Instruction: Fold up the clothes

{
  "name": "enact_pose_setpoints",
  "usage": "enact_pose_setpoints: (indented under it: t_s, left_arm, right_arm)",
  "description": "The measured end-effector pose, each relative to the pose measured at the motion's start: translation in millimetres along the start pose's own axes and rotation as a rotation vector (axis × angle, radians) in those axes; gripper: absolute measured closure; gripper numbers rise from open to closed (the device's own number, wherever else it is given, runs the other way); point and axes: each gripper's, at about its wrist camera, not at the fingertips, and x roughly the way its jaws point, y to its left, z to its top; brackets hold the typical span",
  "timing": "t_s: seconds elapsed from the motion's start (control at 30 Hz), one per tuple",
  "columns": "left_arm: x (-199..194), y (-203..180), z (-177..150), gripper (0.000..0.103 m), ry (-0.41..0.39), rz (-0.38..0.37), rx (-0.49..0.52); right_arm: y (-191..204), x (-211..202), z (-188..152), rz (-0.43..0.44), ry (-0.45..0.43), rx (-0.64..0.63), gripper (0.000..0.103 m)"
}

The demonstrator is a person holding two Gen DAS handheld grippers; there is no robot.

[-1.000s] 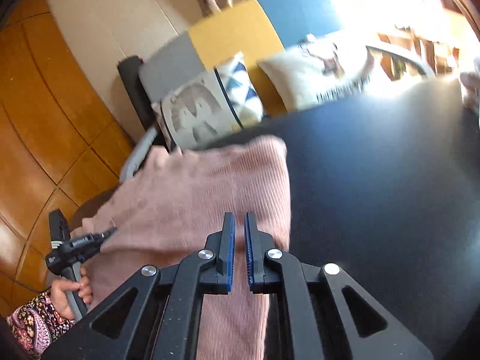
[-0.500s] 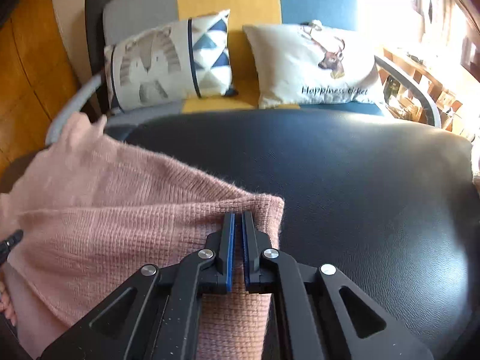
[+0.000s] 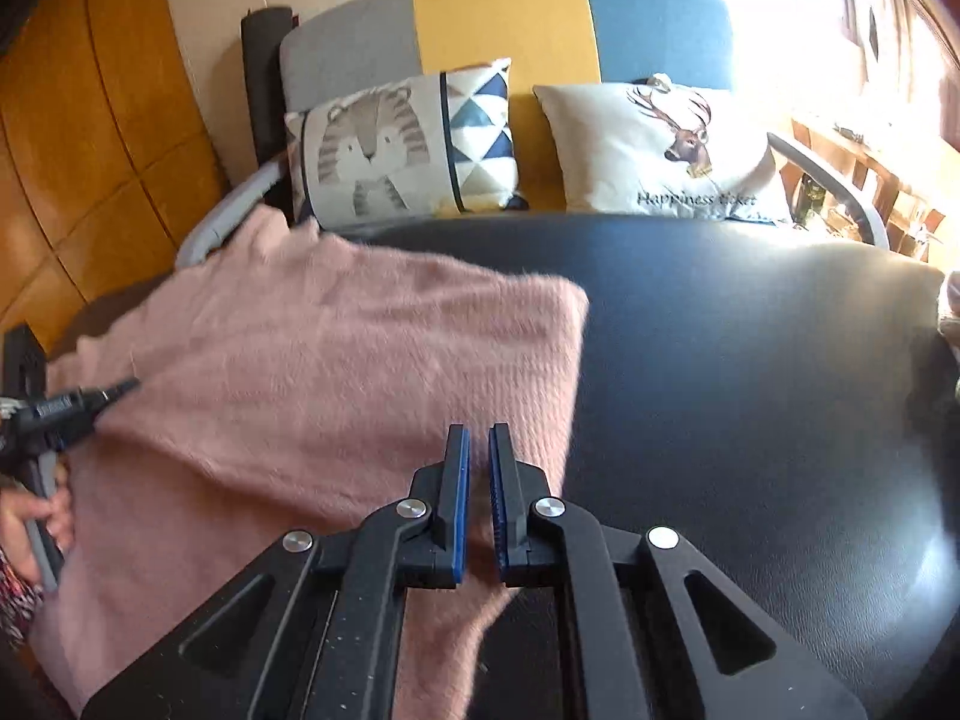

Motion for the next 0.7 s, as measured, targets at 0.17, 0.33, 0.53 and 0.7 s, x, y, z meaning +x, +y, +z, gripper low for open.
enact_pose_setpoints:
  t_s: [0.17,0.33,0.53,0.7]
  left_arm:
    - [-0.2,0.7,0.1,0.095,0.000,-0.002,-0.003]
    - [-0.4,1.3,0.2,0.095,-0.001,-0.004,-0.005]
    - [-0.8,0.2,-0.6,0.095,-0.002,-0.001,-0.003]
    - [-1.0,-0.1,-1.8,0.095,-0.004,-0.002,-0.005]
  right_arm:
    - [-17.8,7.9,-16.3,-0.019,0.030,0.045,0.098]
    - [-5.7,2.6,4.8,-0.029,0.018,0.028,0.094]
    - [18.0,38.0,50.1,0.019,0.032,0.034,0.094]
    - [8.0,70.7,55.7,-0.064,0.092,0.095,0.096]
